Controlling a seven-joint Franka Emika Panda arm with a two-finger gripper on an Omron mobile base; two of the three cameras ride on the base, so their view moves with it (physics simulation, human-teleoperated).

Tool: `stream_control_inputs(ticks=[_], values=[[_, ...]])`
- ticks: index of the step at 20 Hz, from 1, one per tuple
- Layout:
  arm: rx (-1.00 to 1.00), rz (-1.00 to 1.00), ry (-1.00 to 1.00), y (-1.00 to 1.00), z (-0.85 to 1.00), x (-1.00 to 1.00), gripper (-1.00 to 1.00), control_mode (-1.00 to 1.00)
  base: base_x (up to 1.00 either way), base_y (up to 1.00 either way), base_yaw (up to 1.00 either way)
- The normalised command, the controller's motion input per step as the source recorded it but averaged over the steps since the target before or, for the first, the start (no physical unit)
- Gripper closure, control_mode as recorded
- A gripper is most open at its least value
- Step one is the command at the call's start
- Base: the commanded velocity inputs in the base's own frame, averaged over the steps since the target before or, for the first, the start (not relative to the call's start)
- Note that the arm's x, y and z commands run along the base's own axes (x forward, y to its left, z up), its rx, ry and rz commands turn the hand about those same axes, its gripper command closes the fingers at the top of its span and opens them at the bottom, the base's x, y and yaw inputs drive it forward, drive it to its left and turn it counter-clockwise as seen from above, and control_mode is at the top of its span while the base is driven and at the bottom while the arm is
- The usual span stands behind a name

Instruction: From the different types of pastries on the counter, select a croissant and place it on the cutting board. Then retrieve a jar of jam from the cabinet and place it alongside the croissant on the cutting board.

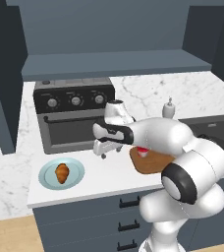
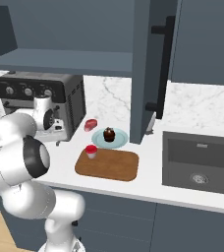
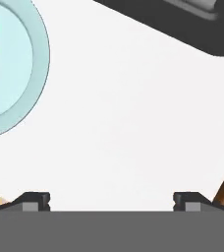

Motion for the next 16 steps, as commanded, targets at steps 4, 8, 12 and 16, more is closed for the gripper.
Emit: stream_control_inputs(ticks=[4,8,12,16], values=[[0.19,0.07,-0.03,0.46,0.06,0.0,-1.0,-1.0,0.0,0.0,0.0],[0.12,0.04,-0.04,0.56,0.08,0.0,-1.0,-1.0,0.0,0.0,0.0],[0.03,0.01,-0.05,0.54,0.05,-0.01,-1.0,-1.0,0.0,0.0,0.0],[-0.01,0.0,-0.04,0.57,0.01,-0.09,-1.0,-1.0,0.0,0.0,0.0]])
